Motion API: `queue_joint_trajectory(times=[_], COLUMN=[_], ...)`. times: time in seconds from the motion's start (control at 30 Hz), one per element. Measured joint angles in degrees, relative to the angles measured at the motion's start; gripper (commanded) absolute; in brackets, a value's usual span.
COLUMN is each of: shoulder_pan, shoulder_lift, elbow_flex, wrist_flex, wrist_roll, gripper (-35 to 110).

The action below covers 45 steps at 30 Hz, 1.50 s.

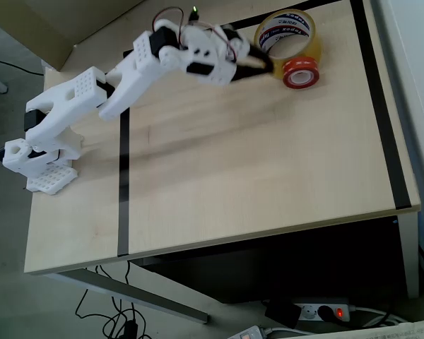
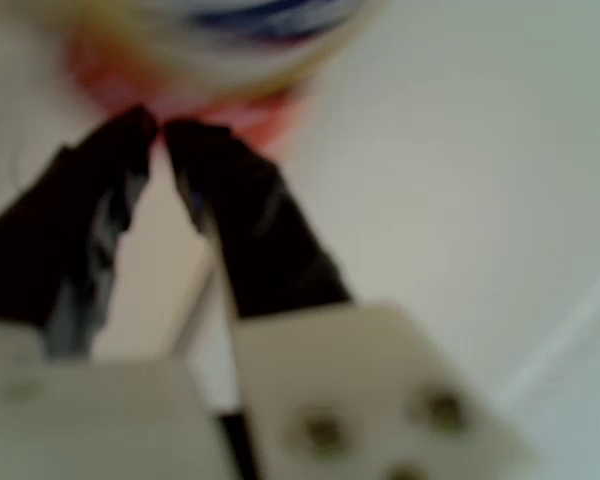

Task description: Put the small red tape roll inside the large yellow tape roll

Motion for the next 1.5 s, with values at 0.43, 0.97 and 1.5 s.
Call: queue_joint_trajectory(times=[0.43, 0.97, 1.5], shoulder_pan=[5.5, 0.4, -1.5], shoulder_lift=[3.3, 3.3, -1.4], elbow_flex=[0.0, 0.0, 0.0], wrist_flex=[10.9, -6.7, -14.5], wrist_roll=[0.5, 2.9, 6.0], gripper=[0, 0, 0])
